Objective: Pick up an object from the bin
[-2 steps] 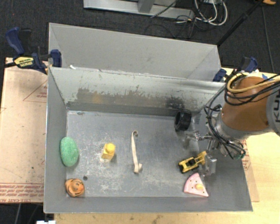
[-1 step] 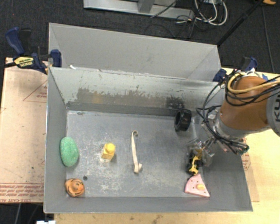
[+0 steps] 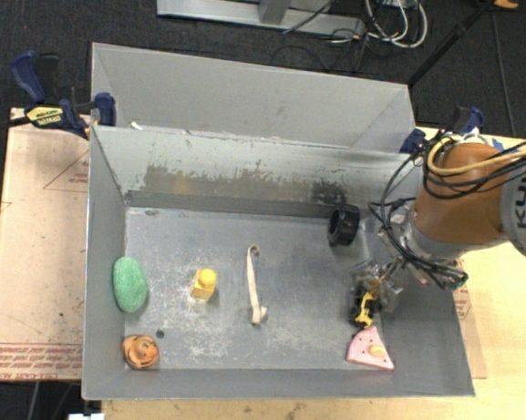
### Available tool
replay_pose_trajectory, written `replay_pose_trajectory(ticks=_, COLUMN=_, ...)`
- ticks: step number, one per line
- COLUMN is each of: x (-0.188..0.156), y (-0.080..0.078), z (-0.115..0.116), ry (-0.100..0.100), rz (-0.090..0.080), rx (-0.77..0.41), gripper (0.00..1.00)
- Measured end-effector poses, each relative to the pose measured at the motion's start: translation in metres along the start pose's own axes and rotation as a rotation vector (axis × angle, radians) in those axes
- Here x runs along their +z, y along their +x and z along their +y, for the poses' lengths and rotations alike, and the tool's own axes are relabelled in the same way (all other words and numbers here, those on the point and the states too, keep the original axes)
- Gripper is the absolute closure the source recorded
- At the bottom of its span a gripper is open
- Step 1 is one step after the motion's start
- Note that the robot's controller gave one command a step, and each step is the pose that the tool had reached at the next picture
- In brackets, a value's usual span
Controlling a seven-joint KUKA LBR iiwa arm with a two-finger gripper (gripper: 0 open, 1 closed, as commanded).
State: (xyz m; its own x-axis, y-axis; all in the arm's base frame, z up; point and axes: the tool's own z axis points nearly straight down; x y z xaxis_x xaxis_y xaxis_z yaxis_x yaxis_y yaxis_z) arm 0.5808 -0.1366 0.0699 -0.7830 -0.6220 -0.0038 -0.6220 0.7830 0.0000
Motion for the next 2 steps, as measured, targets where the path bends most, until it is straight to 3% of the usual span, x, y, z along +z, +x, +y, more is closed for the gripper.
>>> replay_pose_trajectory(ticks=2, x=-0.0105, y=-0.0001, z=0.0007, ry=-0.001, rz=0.002, rx=0.0, gripper=1.0)
